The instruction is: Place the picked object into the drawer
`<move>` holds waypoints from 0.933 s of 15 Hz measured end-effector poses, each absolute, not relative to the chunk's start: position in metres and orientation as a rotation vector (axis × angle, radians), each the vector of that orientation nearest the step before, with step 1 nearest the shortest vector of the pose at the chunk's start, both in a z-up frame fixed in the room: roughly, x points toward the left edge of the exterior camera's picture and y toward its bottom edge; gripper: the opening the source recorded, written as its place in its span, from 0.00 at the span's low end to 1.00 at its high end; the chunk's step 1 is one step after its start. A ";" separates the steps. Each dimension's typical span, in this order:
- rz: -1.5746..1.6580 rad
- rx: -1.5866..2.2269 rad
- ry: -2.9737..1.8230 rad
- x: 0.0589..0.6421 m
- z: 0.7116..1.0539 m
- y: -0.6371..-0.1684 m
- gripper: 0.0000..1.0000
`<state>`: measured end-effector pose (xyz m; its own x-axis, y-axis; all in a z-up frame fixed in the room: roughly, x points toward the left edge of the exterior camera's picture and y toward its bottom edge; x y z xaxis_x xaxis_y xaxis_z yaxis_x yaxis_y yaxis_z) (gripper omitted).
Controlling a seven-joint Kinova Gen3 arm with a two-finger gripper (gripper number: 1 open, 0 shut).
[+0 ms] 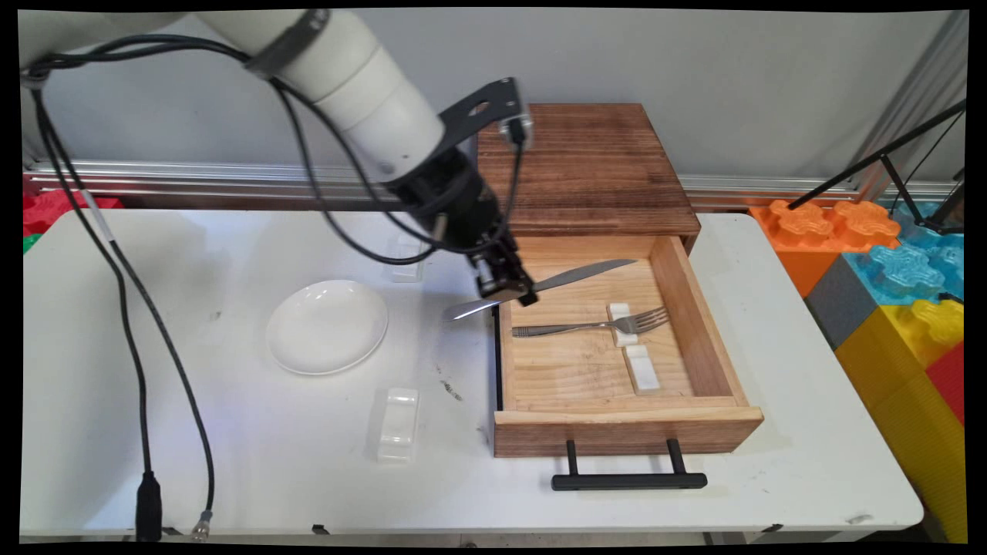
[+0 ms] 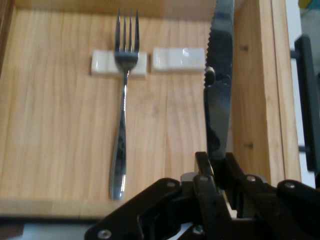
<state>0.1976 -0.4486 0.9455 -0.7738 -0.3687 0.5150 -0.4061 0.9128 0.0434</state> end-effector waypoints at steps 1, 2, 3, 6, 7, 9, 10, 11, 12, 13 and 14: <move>0.097 0.554 -2.532 0.189 0.944 -0.452 0.00; 0.099 0.552 -2.525 0.183 0.942 -0.455 0.00; 0.101 0.550 -2.517 0.175 0.939 -0.458 0.00; 0.107 0.544 -2.498 0.155 0.929 -0.466 0.00; 0.109 0.541 -2.493 0.149 0.924 -0.468 0.00; 0.112 0.539 -2.486 0.138 0.915 -0.472 0.00; 0.113 0.538 -2.482 0.133 0.910 -0.474 0.00; 0.114 0.537 -2.479 0.129 0.905 -0.476 0.00; 0.114 0.537 -2.478 0.127 0.902 -0.477 0.00; 0.115 0.537 -2.477 0.125 0.897 -0.478 0.00; 0.114 0.535 -2.477 0.121 0.890 -0.480 0.00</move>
<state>0.1206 -0.4803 0.8895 -0.7414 -0.3498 0.5727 -0.4011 0.9152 0.0398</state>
